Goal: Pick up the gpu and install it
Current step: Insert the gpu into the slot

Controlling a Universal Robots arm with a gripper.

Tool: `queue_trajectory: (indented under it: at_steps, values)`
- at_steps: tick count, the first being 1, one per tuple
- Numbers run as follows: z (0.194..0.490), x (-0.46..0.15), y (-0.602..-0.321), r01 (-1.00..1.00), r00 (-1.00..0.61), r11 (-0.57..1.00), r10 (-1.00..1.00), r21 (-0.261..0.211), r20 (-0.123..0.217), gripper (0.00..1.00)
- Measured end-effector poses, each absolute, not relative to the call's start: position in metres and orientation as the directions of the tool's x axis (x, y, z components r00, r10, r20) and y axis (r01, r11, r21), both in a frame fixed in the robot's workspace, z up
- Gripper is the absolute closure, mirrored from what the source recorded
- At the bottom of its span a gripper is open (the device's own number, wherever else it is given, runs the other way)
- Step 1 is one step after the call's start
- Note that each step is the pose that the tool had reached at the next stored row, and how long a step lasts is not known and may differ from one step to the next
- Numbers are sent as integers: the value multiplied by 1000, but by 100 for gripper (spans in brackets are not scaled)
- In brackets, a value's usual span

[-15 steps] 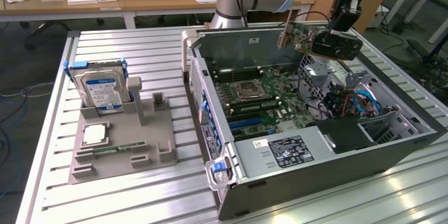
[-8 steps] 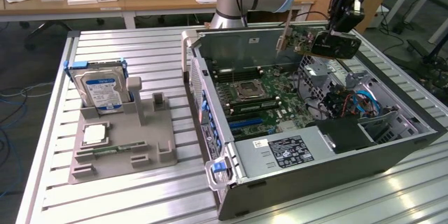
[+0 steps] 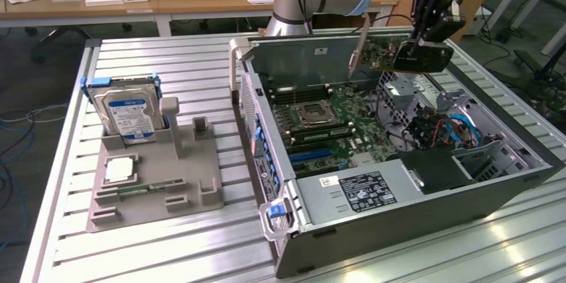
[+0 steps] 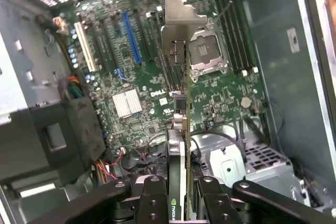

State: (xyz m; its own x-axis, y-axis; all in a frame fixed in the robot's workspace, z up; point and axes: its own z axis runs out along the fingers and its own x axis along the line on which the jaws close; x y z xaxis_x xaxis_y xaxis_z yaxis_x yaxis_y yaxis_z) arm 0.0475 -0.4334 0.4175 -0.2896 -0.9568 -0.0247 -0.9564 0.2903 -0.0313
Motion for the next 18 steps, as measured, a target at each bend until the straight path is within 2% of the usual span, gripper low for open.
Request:
queue_trajectory:
  at_steps: [13,18]
  values:
    - [415,48,-433,-998,-58,59,-998,-31,-25,73]
    - [415,47,-433,-999,-41,41,-999,-32,-20,73]
